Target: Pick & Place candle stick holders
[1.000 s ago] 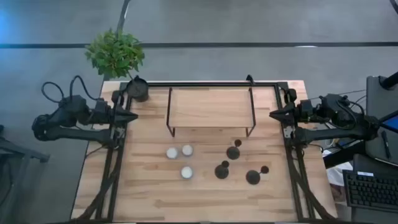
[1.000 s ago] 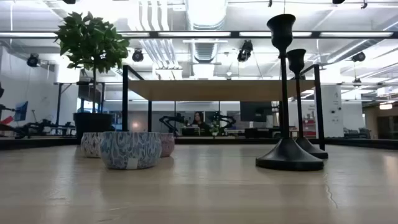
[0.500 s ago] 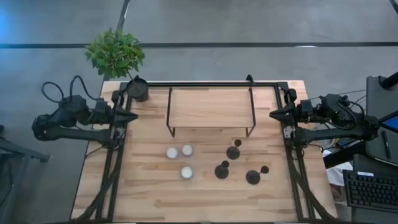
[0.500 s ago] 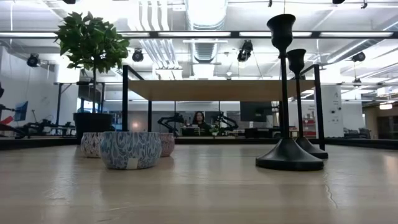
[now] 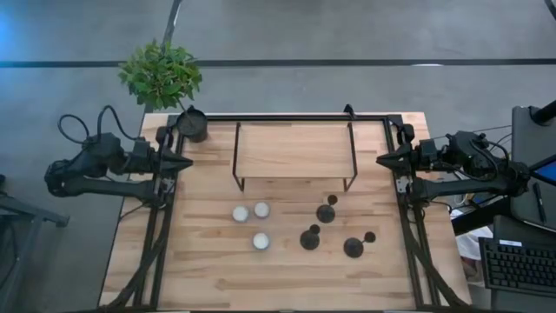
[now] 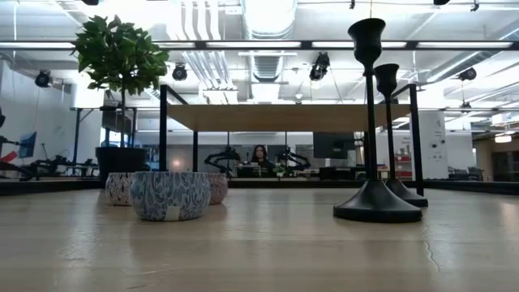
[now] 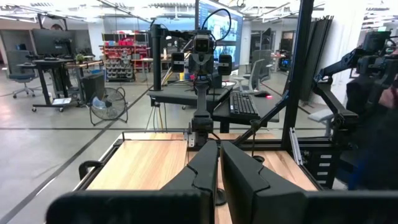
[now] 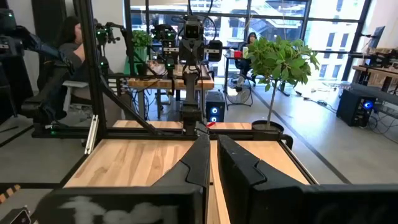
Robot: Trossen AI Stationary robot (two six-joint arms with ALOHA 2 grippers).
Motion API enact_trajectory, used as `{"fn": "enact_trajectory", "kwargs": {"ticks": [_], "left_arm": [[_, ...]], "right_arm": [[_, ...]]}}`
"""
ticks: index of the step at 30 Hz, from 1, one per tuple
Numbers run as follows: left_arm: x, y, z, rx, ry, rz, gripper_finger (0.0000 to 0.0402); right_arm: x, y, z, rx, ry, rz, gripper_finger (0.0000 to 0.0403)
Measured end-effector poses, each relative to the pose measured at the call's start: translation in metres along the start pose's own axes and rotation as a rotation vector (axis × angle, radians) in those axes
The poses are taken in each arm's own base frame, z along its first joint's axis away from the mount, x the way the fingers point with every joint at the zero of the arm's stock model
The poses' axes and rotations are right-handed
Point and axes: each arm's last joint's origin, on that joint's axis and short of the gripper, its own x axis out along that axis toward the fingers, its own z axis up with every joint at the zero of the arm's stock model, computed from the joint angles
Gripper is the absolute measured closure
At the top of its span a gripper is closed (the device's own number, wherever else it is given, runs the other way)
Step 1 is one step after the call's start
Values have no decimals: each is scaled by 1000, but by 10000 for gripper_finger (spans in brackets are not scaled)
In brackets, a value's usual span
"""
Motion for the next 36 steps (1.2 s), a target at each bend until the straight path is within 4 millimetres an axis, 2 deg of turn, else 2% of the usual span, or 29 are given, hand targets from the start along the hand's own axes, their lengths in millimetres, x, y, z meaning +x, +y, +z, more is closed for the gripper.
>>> {"fn": "enact_trajectory", "kwargs": {"ticks": [3,7,10,14,18,20,25,31,33,36], "left_arm": [[0,0,0,0,0,0,376],[0,0,0,0,0,0,376],[0,0,0,0,0,0,376],[0,0,0,0,0,0,376],[0,0,0,0,0,0,376],[0,0,0,1,-1,0,376],[4,0,3,59,-21,1,376],[10,0,11,67,-97,3,376],[12,0,15,63,-137,5,376],[14,2,17,117,-148,94,376]], "right_arm": [[0,0,0,-24,-3,-3,374],[0,0,1,-172,-6,-4,374],[5,0,6,-183,-54,-8,374],[19,0,21,-74,-191,-18,374],[41,-2,38,206,-379,-32,374],[53,-3,40,268,-416,-33,374],[78,-7,33,249,-387,-194,374],[83,-12,37,101,-364,-411,374],[85,-15,39,110,-358,-520,374],[89,-18,44,92,-347,-615,374]]}}
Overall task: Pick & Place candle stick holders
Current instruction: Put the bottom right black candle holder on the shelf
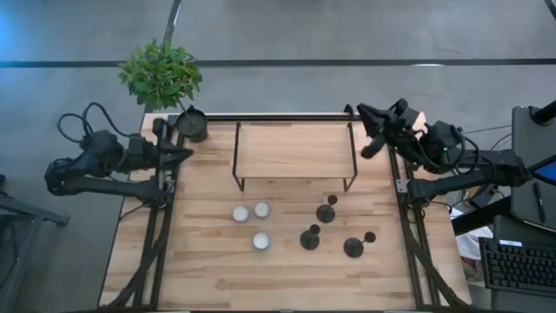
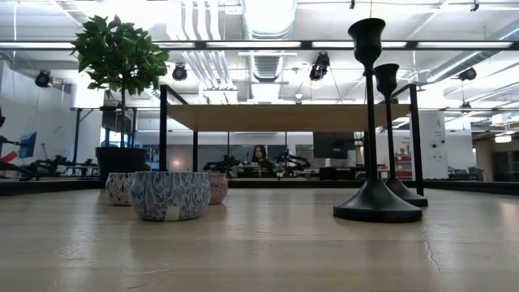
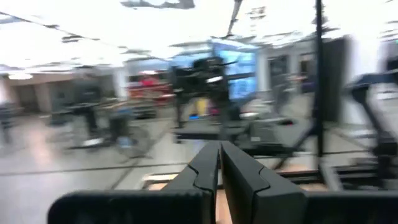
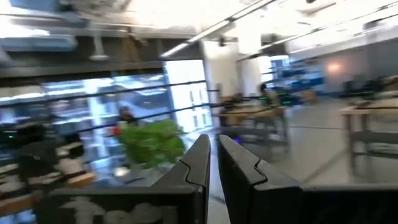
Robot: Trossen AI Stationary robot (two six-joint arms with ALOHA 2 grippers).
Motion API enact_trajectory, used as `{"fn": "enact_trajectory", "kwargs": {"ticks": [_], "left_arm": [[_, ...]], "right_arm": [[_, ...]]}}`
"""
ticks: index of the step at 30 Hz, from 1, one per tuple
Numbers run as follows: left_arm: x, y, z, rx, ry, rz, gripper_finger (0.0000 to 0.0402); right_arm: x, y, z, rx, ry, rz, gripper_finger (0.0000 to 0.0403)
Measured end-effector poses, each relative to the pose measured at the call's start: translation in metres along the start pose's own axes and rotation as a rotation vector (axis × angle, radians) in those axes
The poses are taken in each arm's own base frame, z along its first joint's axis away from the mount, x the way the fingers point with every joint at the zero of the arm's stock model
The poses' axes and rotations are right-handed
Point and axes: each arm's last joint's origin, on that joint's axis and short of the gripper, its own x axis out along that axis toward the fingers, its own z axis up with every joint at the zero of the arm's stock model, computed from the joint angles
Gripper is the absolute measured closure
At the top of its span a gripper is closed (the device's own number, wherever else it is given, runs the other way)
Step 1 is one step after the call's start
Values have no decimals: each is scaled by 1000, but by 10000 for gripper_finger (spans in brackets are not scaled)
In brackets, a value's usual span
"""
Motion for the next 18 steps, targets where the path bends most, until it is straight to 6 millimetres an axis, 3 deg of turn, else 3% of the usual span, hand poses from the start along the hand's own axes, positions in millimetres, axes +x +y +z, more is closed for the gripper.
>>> {"fn": "enact_trajectory", "kwargs": {"ticks": [6,10,14,18], "left_arm": [[4,4,7,48,-56,122,376],[7,10,8,17,-38,350,369],[6,16,15,18,-14,546,335],[8,20,20,22,10,685,283]], "right_arm": [[12,5,13,-34,-3,-122,373],[15,6,27,-141,51,-148,353],[14,3,44,-127,86,-177,300],[7,-5,53,-176,177,-319,224]]}}
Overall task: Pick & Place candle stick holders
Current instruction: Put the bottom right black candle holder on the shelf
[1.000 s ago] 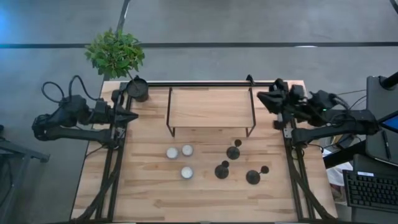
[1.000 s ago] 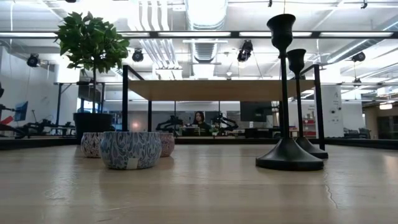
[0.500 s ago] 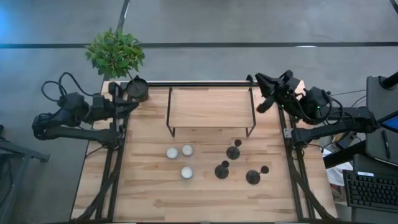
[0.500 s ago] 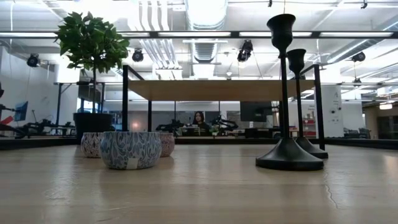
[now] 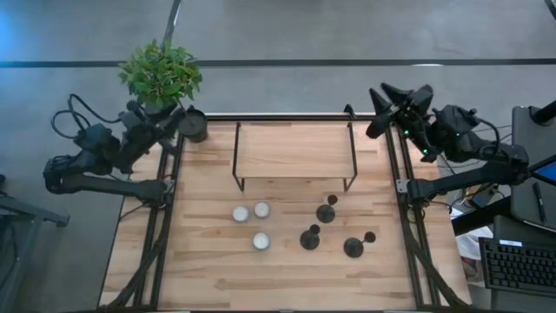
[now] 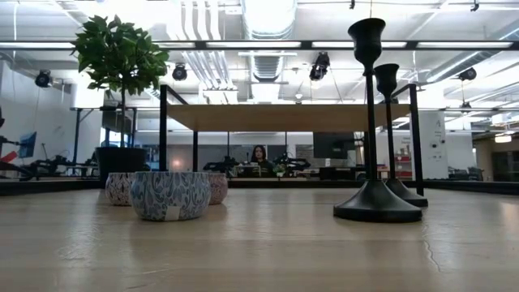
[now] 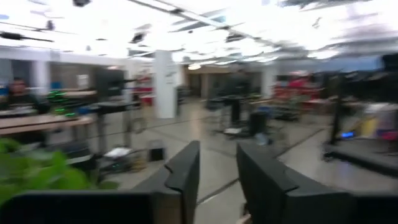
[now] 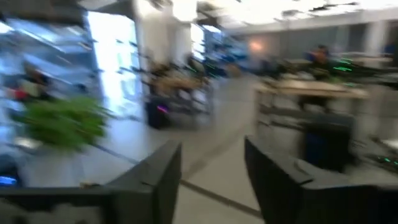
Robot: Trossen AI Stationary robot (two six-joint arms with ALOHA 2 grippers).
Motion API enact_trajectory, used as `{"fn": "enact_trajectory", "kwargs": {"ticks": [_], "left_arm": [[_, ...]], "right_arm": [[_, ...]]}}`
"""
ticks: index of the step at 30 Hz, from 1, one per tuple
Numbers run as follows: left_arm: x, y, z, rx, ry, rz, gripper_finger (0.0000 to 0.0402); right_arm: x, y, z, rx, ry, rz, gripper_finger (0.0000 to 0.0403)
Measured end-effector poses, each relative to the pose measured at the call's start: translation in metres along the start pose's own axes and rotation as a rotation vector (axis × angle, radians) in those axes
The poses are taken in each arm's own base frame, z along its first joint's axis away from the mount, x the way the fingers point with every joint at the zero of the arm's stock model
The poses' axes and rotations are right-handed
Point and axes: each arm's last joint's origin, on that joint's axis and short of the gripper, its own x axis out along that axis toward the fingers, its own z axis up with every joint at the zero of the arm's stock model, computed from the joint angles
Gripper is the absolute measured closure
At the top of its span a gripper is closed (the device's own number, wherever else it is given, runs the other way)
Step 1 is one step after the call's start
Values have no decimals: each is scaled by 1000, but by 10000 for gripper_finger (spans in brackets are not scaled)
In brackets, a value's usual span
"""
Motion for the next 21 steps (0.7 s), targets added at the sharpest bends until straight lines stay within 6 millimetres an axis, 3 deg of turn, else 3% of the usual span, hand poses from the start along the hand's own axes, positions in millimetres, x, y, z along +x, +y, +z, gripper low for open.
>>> {"fn": "enact_trajectory", "kwargs": {"ticks": [5,11,14,21], "left_arm": [[7,-6,-4,48,44,70,219],[13,-11,-3,147,59,63,193],[13,-12,1,135,44,23,222],[12,-13,9,71,-3,-107,377]], "right_arm": [[-3,-7,1,-99,67,-107,144],[-5,-9,8,-236,64,-107,105],[-7,-13,14,-229,58,-107,113],[-23,-33,31,-224,74,-45,207]]}}
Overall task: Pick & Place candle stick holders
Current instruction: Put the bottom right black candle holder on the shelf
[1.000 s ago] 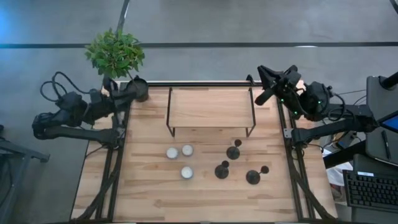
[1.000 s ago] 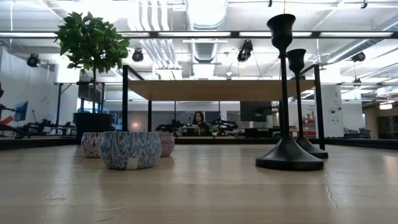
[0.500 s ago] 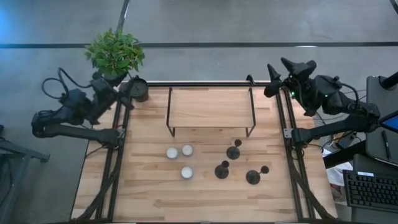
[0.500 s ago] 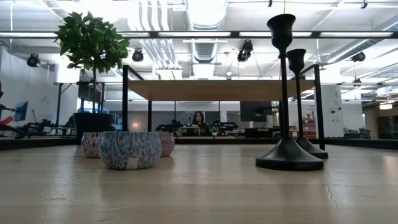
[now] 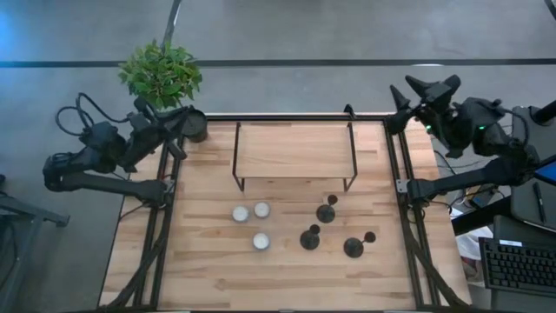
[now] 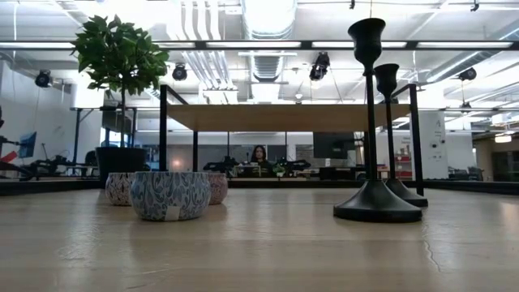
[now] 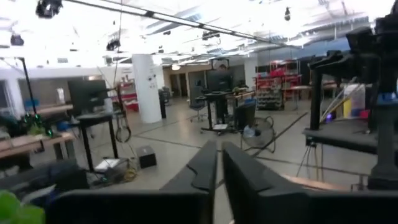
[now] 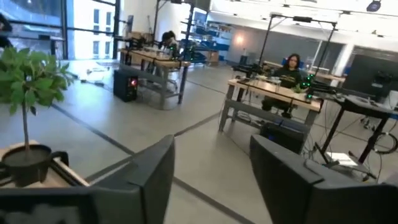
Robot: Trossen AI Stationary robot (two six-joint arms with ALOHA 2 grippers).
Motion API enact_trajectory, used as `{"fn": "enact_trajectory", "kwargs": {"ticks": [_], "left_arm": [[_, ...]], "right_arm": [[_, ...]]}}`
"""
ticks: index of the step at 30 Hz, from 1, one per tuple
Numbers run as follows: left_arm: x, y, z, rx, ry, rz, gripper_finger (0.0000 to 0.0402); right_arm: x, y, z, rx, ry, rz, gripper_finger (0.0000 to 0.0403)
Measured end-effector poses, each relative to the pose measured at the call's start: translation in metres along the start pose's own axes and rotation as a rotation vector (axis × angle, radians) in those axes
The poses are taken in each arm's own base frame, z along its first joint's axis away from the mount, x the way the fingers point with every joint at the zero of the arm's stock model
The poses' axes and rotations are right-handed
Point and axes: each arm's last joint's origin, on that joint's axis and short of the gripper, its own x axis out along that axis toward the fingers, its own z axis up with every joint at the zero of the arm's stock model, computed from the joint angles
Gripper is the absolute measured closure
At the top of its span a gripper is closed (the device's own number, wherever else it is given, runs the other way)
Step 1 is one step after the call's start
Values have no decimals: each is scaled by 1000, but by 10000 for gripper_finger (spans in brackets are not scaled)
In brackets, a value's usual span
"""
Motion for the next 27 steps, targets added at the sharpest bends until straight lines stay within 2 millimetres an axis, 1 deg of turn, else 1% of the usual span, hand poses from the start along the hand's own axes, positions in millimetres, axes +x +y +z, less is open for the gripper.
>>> {"fn": "enact_trajectory", "kwargs": {"ticks": [2,4,7,10,13,15,19,21,24,27], "left_arm": [[0,1,0,-88,3,20,390],[0,1,-1,-159,9,37,383],[1,0,-2,-228,18,53,345],[3,0,-4,-228,30,91,300],[3,-1,-4,-201,35,95,268],[4,-1,-4,-200,35,95,258],[4,-1,-4,-202,36,94,253],[4,-2,-5,-201,38,94,252],[5,-2,-5,-194,41,93,252],[5,-2,-5,-194,41,93,252]], "right_arm": [[-4,-6,2,-15,9,11,221],[-9,-14,4,-24,19,30,221],[-16,-23,3,-30,49,56,198],[-22,-29,-1,-7,87,139,168],[-29,-35,-9,6,170,234,147],[-34,-37,-20,28,276,308,142],[-44,-41,-42,117,578,422,151],[-47,-40,-48,188,701,459,161],[-48,-36,-51,257,774,492,177],[-45,-32,-52,268,766,503,191]]}}
